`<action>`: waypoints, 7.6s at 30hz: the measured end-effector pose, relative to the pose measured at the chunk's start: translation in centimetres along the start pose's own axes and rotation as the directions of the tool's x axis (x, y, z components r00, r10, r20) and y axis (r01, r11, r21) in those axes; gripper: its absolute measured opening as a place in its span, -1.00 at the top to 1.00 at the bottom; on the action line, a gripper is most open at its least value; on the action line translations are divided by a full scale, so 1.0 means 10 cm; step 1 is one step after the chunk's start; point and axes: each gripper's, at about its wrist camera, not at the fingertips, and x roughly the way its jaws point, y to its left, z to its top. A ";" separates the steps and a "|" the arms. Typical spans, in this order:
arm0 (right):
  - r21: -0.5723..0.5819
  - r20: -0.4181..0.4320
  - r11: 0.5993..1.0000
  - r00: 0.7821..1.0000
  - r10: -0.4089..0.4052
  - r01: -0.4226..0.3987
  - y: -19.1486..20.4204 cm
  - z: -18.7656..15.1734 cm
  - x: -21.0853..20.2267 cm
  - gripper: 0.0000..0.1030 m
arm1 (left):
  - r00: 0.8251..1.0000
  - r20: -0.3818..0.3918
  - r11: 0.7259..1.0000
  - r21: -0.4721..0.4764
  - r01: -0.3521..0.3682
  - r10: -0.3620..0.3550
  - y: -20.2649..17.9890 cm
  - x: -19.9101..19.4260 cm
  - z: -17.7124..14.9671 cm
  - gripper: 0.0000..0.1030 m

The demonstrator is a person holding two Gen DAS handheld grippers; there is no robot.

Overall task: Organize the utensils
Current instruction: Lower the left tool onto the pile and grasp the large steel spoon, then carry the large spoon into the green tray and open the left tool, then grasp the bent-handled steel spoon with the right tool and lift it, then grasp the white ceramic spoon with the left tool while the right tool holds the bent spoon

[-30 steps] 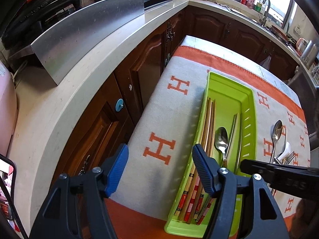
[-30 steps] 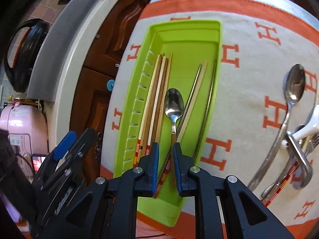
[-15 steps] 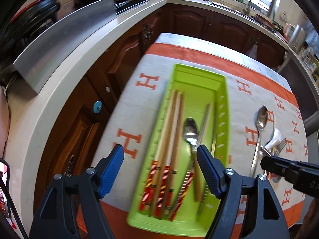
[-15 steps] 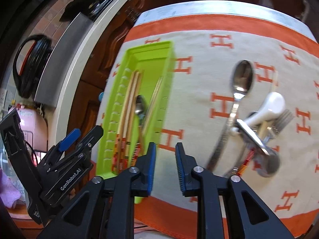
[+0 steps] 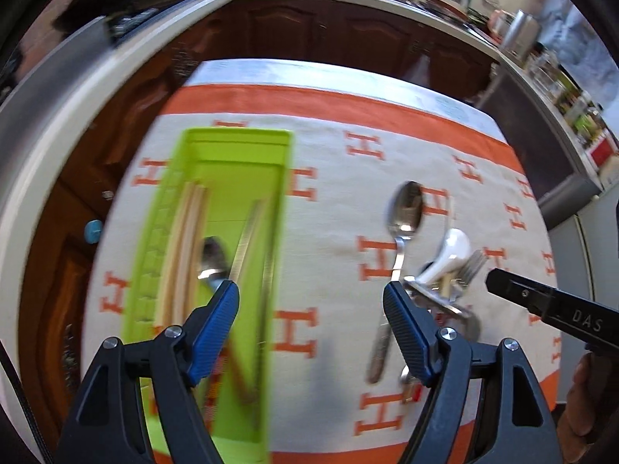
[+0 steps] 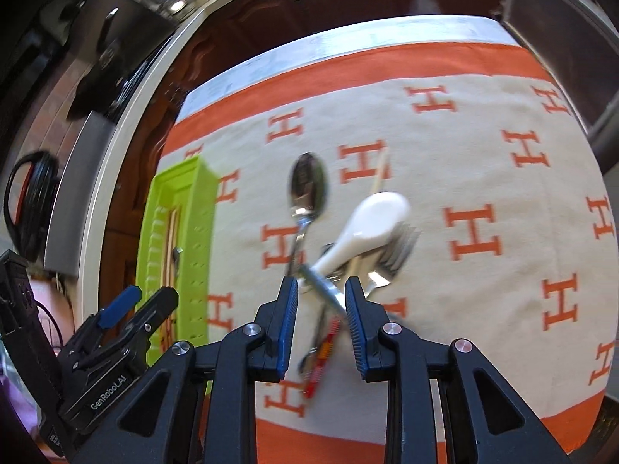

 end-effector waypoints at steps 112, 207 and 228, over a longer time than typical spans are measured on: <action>0.073 -0.079 0.985 0.983 0.163 -0.157 -0.37 -0.13 0.36 0.50 | 0.980 -0.074 0.982 -0.053 0.180 -0.184 0.67 -0.09 0.28 0.94; 0.230 0.093 0.938 0.965 0.245 -0.260 -1.42 -0.30 0.28 0.90 | 0.888 -0.336 0.864 0.287 0.414 -0.314 -1.29 1.29 0.50 0.36; 0.212 0.077 0.930 0.954 0.290 -0.300 -1.28 -0.33 0.24 0.90 | 0.913 -0.211 0.908 0.169 0.385 -0.348 -0.89 0.72 0.37 0.95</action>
